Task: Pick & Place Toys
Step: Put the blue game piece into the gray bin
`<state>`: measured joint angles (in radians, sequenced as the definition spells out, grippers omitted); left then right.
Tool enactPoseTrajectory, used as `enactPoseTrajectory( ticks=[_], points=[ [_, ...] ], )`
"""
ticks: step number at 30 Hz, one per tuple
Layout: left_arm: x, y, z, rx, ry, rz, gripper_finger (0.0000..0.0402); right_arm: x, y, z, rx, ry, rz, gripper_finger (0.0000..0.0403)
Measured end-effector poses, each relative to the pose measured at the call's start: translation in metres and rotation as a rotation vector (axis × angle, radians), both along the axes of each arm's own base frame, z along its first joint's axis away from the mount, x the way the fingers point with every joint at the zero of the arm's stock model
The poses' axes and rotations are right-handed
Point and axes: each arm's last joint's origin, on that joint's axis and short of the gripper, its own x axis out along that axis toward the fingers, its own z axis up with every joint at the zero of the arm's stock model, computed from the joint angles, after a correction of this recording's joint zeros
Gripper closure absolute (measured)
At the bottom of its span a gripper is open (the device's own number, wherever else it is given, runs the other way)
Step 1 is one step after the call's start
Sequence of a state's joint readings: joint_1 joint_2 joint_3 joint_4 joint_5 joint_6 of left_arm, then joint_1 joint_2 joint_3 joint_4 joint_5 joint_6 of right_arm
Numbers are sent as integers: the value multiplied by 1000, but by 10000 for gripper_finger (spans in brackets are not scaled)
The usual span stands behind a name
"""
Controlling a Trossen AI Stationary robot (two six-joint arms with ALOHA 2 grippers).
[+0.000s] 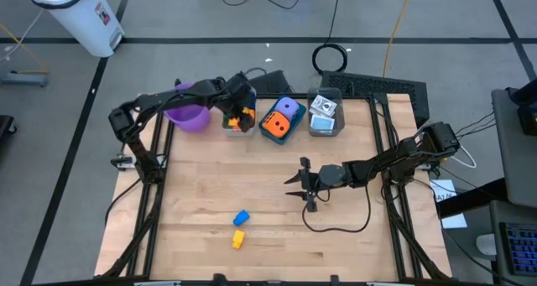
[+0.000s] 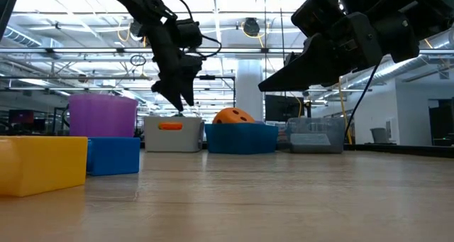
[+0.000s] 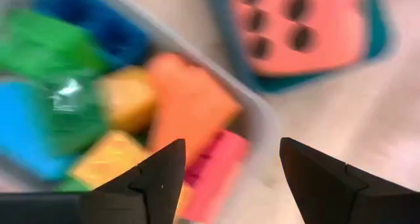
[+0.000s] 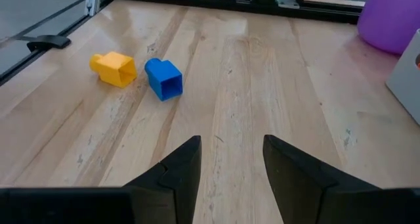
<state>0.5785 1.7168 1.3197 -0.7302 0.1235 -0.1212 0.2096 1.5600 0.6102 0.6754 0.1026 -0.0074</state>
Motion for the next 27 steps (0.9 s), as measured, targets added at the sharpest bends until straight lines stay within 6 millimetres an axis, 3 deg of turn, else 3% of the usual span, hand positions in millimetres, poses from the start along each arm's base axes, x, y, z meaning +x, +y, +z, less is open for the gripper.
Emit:
enactPoseTrajectory(
  ticks=[5, 10, 17, 22, 27],
  points=[
    [10, -23, 2, -88, -32, -90, 166, 1, 0, 2, 5, -23, 0, 248],
    [20, -59, 7, -102, -14, -193, 181, 1, 1, 2, 68, -16, -20, 248],
    [35, -134, 3, -121, 54, -339, 201, -1, 7, 1, 140, 6, -22, 248],
    [38, -198, -20, -32, 63, -442, 213, -6, 23, 0, 140, 18, 32, 248],
    [39, -248, -45, 55, -125, -467, 224, -7, 31, 3, 164, -12, 54, 248]
  ],
)
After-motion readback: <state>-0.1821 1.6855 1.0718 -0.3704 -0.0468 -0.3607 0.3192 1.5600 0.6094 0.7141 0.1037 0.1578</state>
